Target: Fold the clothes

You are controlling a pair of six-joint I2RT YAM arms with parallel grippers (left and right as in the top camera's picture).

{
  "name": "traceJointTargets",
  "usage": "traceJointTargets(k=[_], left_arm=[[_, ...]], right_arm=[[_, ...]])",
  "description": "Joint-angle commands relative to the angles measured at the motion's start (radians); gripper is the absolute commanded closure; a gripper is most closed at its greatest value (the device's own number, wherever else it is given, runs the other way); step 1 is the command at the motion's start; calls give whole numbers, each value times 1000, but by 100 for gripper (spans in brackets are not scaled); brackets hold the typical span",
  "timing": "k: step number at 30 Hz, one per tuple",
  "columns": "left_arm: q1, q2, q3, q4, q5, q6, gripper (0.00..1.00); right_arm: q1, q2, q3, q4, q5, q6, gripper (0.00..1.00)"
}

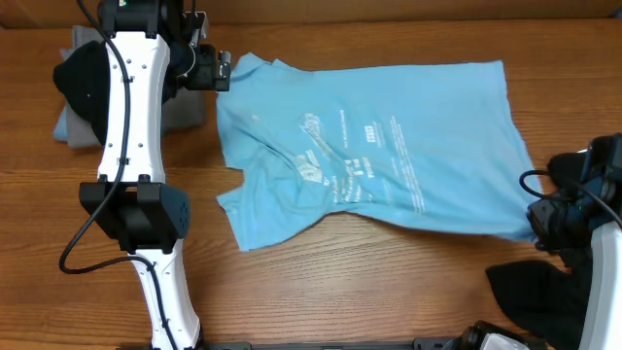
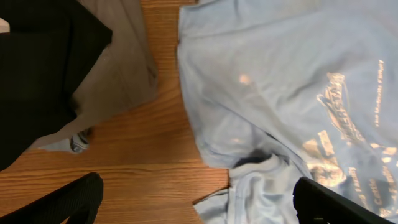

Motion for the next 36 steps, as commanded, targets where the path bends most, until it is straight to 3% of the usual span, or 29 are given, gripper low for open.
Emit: traceJointTargets(k=[1,2,5,11,16,28,32,36], left_arm=[[6,-32,5,-17,-1,26,0],[6,-32,4,-32,0,26,0],[6,-32,1,-97,0,25,0],[3,-32,-55,-131,70,6,0],[-13,-32,-224,-113,90,13,0],[-121,-31,-654,356,103,111,0],[-135,-30,-700,441,-35,0,1],[-130,-30,-700,571,-55,-56,15]], right_arm=[[-5,-15,14,3,40,-15,37],[-5,-14,14,5,40,-14,28],[-5,-14,14,27,27,-19,21],[-5,-14,14,175,-227,-203,20],[-5,-14,14,262,-367,-270,20],[-5,-12,14,323,-369,-270,18],[-5,-10,14,322,-369,-274,18],[-5,-6,14,326,-369,-273,18]])
